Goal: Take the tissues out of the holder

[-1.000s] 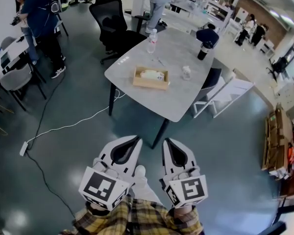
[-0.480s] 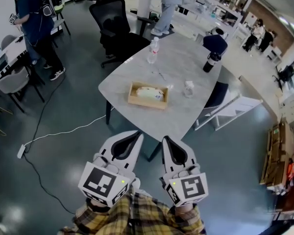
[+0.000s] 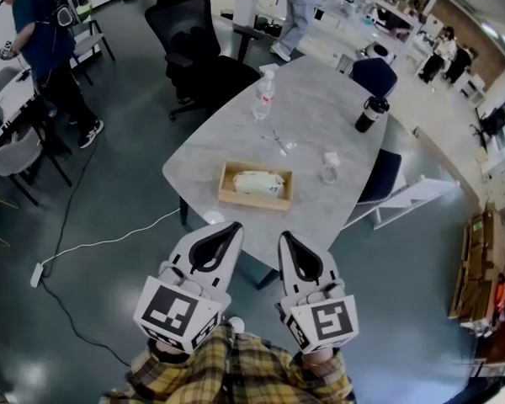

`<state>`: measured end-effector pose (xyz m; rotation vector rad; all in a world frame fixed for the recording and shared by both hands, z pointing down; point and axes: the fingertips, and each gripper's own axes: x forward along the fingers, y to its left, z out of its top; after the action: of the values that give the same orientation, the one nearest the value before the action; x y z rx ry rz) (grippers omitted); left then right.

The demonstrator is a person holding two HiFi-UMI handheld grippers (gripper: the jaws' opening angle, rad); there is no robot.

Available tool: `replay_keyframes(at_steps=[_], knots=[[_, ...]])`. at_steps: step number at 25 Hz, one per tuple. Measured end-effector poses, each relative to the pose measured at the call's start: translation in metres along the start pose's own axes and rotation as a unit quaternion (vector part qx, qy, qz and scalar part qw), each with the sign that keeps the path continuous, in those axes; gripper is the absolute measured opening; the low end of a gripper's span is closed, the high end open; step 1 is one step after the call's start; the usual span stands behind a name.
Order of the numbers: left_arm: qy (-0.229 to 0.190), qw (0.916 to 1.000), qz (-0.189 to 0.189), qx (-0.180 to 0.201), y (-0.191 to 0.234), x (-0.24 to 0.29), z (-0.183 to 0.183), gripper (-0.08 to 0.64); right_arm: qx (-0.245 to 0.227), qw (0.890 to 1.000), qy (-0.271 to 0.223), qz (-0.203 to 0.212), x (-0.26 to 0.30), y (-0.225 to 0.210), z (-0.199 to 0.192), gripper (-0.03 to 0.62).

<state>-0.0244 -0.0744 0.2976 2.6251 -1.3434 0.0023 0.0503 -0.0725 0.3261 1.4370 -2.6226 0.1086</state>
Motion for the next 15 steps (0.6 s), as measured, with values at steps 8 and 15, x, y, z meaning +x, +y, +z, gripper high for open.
replay_keyframes(at_steps=[8,15], knots=[[0.004,0.9984,-0.055,0.013,0.075,0.074,0.027,0.017,-0.003,0.999,-0.011,-0.050,0.096,-0.035,0.024,0.009],[0.012,0.9934,-0.109,0.031,0.117,0.121,0.043,0.017,0.014,0.994,-0.017,-0.104,0.144,-0.059,0.033,0.009]])
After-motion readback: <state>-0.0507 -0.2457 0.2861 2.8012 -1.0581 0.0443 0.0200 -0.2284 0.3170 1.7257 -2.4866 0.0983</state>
